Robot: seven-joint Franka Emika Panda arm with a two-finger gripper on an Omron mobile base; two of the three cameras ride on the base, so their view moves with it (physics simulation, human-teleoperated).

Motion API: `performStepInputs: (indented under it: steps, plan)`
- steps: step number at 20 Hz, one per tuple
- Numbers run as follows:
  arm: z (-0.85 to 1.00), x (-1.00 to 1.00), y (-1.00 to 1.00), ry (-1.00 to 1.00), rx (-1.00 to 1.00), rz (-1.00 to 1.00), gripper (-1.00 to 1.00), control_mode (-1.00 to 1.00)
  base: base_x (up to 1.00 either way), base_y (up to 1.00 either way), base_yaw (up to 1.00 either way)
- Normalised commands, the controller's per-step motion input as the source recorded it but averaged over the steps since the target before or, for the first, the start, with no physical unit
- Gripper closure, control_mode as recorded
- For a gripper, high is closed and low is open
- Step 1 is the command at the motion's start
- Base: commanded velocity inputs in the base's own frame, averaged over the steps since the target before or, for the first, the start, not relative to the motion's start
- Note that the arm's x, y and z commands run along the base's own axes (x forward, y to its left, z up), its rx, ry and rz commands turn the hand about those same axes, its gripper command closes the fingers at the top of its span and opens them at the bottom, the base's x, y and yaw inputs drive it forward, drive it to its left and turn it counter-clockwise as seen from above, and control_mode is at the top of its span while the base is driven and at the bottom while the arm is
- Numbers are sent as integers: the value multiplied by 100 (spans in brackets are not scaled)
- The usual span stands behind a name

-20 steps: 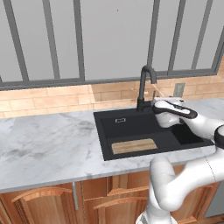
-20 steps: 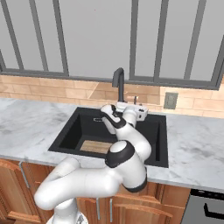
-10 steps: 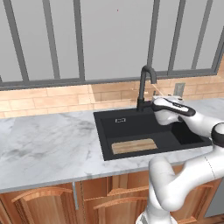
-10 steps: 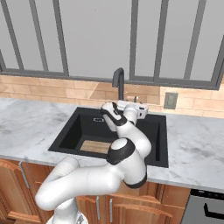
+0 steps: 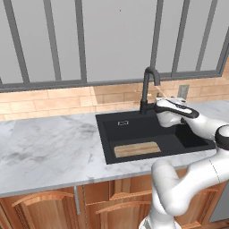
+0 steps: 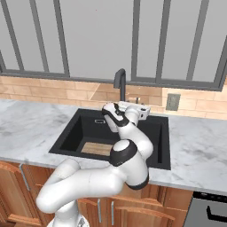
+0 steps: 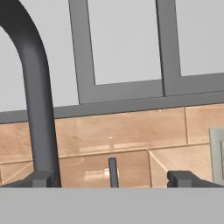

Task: Turn on the sink faucet with hot water and rinse the cutting board for ten seconds, then turn off the faucet. Push the cutting board to reach the water if necessary.

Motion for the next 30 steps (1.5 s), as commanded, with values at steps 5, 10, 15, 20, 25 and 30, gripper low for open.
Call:
performStepInputs:
  steps: [5,10,15,20,25,30]
  plan:
    - [0,1,0,0,0,0,-100,-100,0,0,0]
    - [0,6,0,0,0,0,-100,-100,0,0,0]
    - [-2,3,0,0,0,0,-100,-100,0,0,0]
    - [-10,0,0,3,0,0,-100,-100,0,0,0]
    - [-6,0,0,11,0,0,-100,-100,0,0,0]
    - [-5,2,0,10,0,0,-100,-100,0,0,0]
